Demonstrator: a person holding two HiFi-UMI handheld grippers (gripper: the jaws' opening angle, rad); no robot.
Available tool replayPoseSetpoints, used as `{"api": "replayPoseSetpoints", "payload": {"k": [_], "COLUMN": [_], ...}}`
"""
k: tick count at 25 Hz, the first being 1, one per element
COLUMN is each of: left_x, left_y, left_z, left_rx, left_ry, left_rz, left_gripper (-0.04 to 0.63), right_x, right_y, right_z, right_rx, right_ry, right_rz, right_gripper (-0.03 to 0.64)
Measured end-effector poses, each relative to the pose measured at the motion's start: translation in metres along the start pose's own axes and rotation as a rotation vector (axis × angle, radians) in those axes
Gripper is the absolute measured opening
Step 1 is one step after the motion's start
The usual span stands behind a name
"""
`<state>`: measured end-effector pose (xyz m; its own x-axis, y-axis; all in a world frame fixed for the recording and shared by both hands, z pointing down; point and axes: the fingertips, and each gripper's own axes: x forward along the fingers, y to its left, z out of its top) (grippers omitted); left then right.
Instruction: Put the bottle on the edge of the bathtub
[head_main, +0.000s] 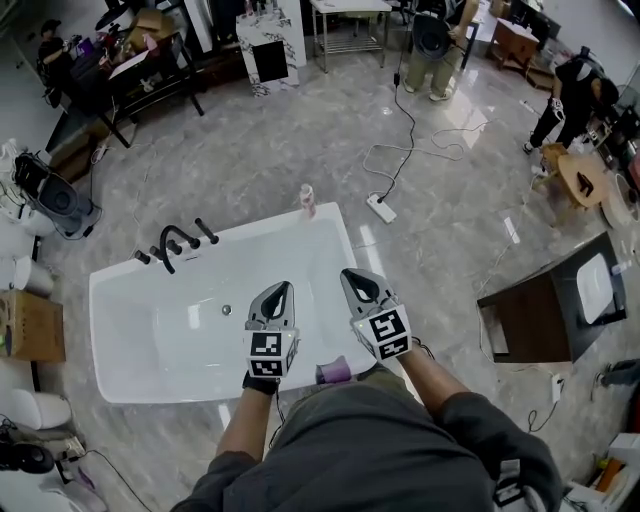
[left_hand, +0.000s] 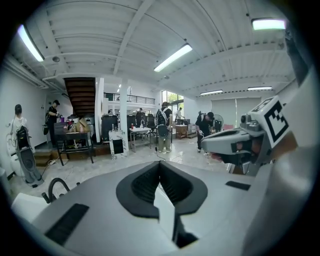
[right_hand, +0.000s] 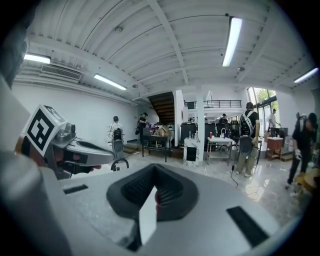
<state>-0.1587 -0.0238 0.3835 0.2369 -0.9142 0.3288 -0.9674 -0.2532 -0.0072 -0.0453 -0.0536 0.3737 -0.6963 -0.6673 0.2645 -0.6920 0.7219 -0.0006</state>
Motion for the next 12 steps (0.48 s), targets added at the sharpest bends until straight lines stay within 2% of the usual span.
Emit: {"api": "replayPoseSetpoints", "payload": {"k": [12], "left_x": [-0.039], "left_y": [-0.030], "left_z": [-0.010], "left_rx": [0.013], "left_ry": [-0.010], "left_rz": [-0.068], "left_gripper": [0.002], "right_x": [-0.026], "right_y": [0.024], "right_z": [0.005], "right_rx": [0.023], "right_ry": [-0.034], "right_rz": [-0.017], "right_gripper": [0.002]}}
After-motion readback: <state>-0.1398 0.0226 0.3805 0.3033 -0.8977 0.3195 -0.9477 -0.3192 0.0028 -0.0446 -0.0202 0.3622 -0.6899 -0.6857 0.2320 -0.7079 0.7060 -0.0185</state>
